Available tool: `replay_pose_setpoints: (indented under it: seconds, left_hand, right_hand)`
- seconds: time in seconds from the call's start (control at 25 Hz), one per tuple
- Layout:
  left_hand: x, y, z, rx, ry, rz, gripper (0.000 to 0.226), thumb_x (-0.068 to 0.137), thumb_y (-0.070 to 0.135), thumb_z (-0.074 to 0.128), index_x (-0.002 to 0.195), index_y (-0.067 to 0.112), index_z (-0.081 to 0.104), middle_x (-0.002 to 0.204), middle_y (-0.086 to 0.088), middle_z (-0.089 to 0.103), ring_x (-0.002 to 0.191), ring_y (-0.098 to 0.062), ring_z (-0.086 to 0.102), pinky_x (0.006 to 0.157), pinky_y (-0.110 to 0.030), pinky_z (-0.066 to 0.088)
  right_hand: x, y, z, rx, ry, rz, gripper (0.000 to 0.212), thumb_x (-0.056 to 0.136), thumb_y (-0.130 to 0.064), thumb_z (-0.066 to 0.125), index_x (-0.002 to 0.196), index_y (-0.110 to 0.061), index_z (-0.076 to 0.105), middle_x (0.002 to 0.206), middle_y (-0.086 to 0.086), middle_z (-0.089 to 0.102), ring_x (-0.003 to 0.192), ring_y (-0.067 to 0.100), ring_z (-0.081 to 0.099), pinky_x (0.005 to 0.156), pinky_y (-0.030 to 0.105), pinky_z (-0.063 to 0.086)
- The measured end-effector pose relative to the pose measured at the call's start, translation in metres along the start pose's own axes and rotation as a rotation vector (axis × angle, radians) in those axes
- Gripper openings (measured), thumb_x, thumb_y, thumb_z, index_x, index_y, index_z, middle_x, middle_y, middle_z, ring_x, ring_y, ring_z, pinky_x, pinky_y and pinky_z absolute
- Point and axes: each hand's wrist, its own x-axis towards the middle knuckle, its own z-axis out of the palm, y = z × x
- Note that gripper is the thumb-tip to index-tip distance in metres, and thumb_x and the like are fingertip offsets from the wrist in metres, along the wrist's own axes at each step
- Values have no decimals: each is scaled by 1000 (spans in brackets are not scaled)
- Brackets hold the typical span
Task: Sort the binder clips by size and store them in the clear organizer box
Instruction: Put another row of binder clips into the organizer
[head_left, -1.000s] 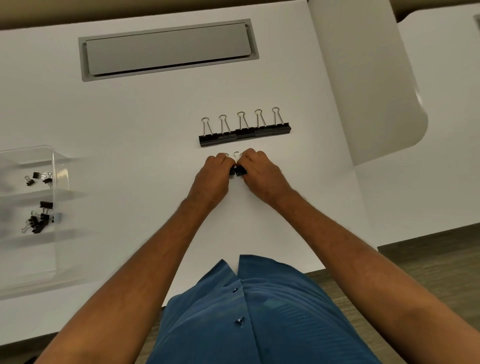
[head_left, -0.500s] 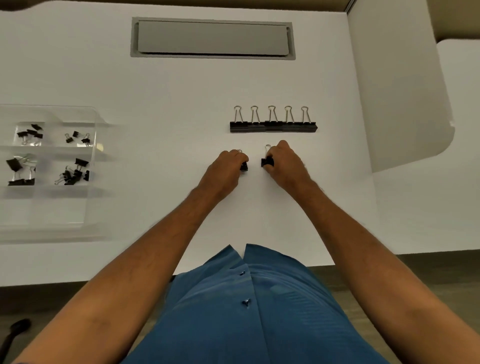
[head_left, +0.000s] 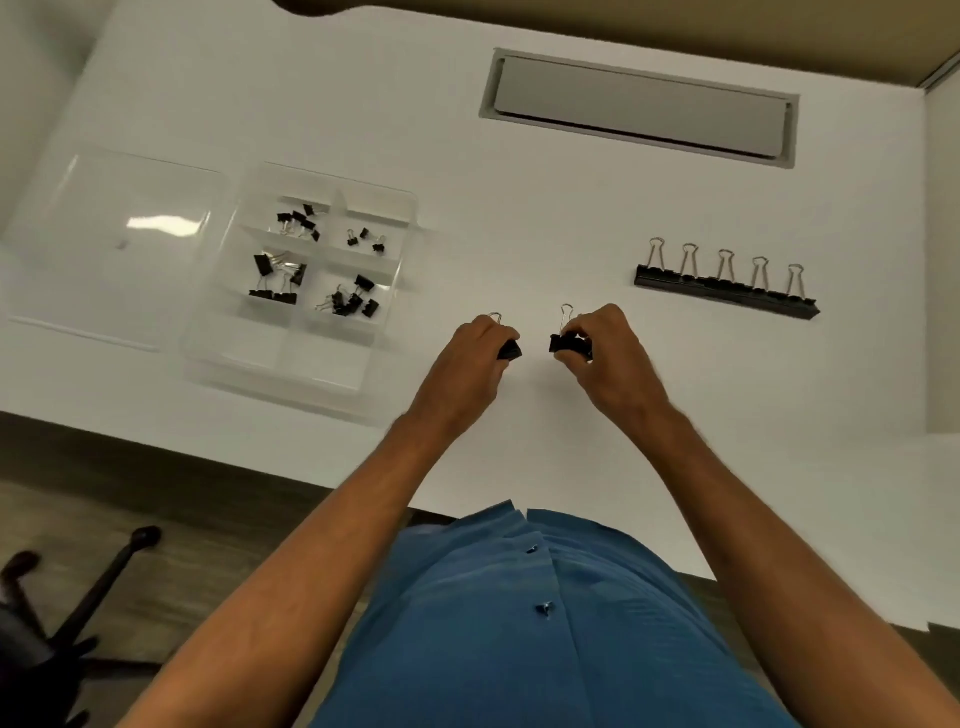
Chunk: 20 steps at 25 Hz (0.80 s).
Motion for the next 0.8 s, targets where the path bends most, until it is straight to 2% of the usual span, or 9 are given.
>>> replay_pose_setpoints:
  seconds: [0.12, 0.28, 0.4, 0.48, 0.56, 0.8]
  left_hand:
    - [-27, -32, -40, -18, 77, -57, 32, 94, 9, 63, 126, 14, 58, 120, -4, 56, 111, -20, 54, 94, -31, 49]
    - [-56, -77, -83, -29, 157, -122, 27, 95, 9, 63, 121, 14, 59, 115, -1, 51, 105, -14, 54, 93, -27, 50]
    - [-68, -107, -101, -1, 173, -179, 28, 94, 8, 64, 122, 13, 60, 114, -1, 50, 102, -12, 53, 91, -26, 50]
    - [-72, -122, -108, 21, 157, -202, 29, 93, 8, 64, 122, 12, 61, 114, -1, 50, 101, -14, 54, 89, -27, 51]
    - [-75, -133, -112, 54, 129, -191, 30, 94, 10, 64, 124, 10, 61, 113, -3, 51, 98, -15, 54, 86, -29, 52]
    - [-75, -155, -111, 134, -5, -188, 18, 95, 10, 63, 112, 7, 62, 113, -3, 47, 84, -15, 53, 71, -35, 55]
  right_hand:
    - [10, -50, 27, 76, -36, -72, 18, 92, -26, 72, 106, -19, 64, 108, -6, 47, 85, -7, 53, 73, 5, 41]
    - [22, -110, 61, 140, -87, -175, 20, 92, -24, 73, 108, -18, 63, 109, -7, 45, 88, -11, 52, 75, 3, 40]
    - [30, -149, 85, 142, -130, -250, 22, 92, -24, 72, 112, -18, 64, 112, -11, 43, 87, 0, 55, 82, 11, 46]
    - [33, -171, 103, 120, -154, -315, 24, 92, -22, 72, 113, -17, 64, 118, -8, 45, 94, 8, 60, 86, 22, 52]
    - [35, -185, 119, 79, -166, -391, 24, 91, -20, 72, 114, -15, 63, 124, -3, 47, 99, 12, 60, 87, 29, 55]
    - [35, -193, 155, -91, -219, -451, 25, 93, -20, 70, 116, -15, 63, 129, 3, 54, 109, 19, 58, 87, 34, 54]
